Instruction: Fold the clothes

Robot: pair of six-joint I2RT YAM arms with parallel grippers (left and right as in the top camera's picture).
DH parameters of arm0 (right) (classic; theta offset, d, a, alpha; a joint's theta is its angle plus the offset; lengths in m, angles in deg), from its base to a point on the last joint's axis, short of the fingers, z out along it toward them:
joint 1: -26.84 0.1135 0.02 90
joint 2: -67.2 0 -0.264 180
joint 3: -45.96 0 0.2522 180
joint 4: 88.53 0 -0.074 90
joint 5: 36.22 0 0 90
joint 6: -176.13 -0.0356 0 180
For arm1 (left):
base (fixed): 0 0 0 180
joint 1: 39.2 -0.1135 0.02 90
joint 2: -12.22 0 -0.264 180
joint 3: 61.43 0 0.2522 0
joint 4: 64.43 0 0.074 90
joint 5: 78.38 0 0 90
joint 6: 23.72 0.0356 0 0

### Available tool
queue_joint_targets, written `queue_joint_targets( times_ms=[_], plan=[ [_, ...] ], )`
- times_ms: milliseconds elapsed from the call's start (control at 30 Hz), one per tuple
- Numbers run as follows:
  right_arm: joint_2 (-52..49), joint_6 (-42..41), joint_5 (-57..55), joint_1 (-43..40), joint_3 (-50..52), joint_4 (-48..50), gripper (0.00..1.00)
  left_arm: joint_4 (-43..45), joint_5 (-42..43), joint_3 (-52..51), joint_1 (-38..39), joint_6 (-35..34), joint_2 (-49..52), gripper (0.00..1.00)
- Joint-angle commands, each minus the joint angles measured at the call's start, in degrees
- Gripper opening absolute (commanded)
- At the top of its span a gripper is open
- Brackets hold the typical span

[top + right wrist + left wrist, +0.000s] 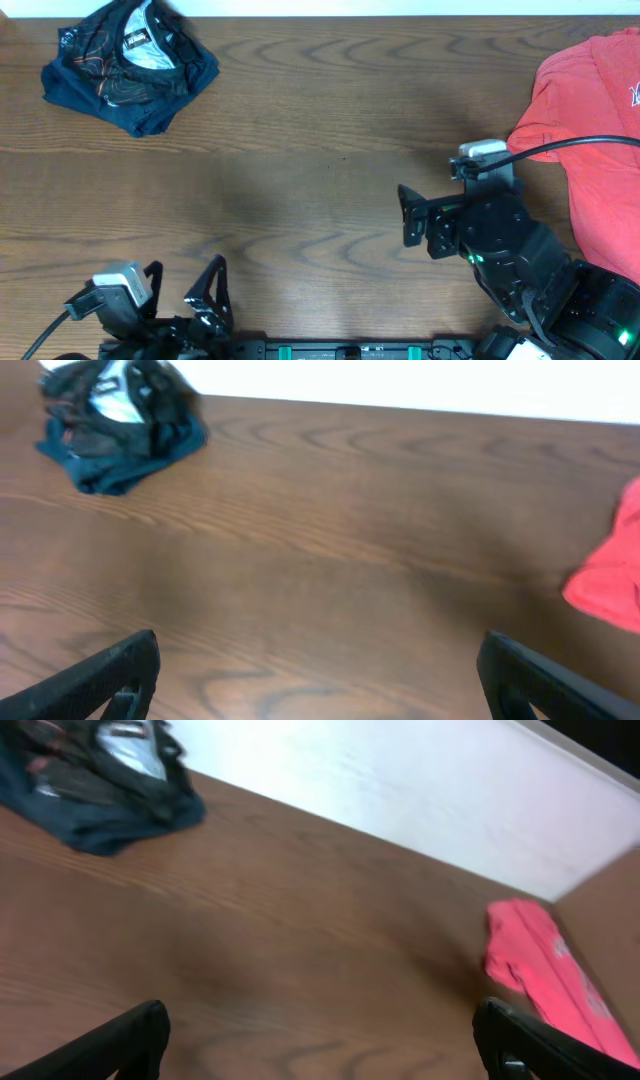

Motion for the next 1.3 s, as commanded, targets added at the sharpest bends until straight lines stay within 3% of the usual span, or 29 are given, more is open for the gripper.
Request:
queue_joint_targets(
  times_ms=[0,100,267,467,633,1033,1267],
  plan=[
    [0.1,3.3,1.9,0.7,-0.1,2.6,0.99,0.1,2.8,-0.3,4.8,-0.9,0.0,0.98],
    [0.1,10.1,8.2,0.7,-0.2,8.0,0.99,0.1,3.5,-0.3,10.6,-0.1,0.2,0.98],
    [0.0,13.4,8.7,-0.3,-0.2,15.0,0.99,0.0,3.4,-0.3,17.7,-0.1,0.3,0.98],
    [-0.2,13.3,4.5,-1.5,-0.2,22.7,0.99,0.0,3.4,-0.3,19.0,-0.1,0.3,0.98],
    [-0.2,13.3,-0.2,-1.5,-0.2,23.0,0.99,0.0,3.4,-0.3,19.0,-0.1,0.3,0.98],
    [-0.6,13.3,-0.7,-1.5,-0.2,13.7,0.99,0.0,3.4,-0.3,19.0,-0.1,0.3,0.98],
    [-0.7,16.2,-1.6,-1.5,-0.1,0.2,0.99,0.0,3.4,-0.3,19.0,-0.1,0.3,0.98]
  ],
)
